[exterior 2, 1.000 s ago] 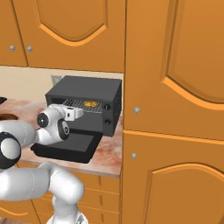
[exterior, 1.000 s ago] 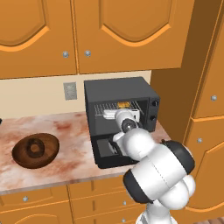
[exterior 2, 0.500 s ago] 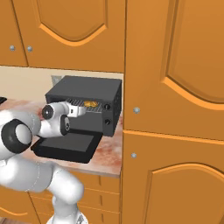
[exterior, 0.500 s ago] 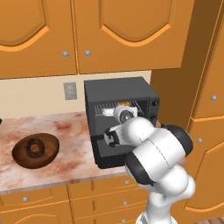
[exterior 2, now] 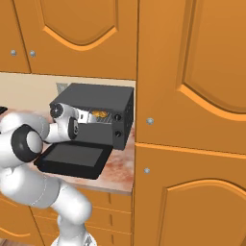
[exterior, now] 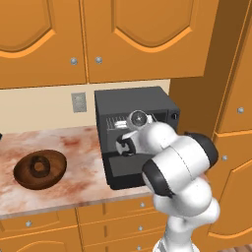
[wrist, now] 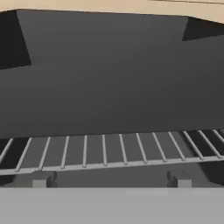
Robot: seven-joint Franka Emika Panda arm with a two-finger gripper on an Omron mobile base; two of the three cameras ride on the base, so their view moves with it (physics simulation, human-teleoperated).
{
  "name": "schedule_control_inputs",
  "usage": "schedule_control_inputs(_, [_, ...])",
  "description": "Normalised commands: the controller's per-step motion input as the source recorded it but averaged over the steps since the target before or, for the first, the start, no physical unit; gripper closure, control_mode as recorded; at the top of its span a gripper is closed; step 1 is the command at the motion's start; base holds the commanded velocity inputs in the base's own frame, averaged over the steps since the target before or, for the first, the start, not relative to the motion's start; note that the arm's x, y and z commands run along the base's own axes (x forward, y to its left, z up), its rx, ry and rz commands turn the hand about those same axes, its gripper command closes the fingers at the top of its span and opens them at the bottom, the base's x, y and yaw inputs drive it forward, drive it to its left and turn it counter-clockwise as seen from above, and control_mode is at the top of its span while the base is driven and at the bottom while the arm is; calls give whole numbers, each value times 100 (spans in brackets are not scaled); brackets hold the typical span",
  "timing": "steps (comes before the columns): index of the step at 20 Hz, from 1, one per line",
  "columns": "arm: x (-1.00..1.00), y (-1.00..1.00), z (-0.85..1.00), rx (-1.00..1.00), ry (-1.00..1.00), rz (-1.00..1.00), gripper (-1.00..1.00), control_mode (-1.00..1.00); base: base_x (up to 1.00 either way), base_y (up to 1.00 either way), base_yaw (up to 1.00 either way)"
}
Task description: Pick up the heated bread from the toaster oven and place it in the bowl. Then move the bread bowl to the dining counter.
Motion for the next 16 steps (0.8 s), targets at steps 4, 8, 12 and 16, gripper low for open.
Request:
schedule_control_inputs(4, [0,0,-16,-4,34,-2,-100,-100,0,0,0])
schedule_control_inputs(8, [-18,0,-25,-6,36,-4,-100,-100,0,0,0])
schedule_control_inputs(12, [-34,-3,-9,-2,9,-2,-100,-100,0,0,0])
schedule_control_inputs(16, [-64,0,1,1,-58,0,-100,-100,0,0,0])
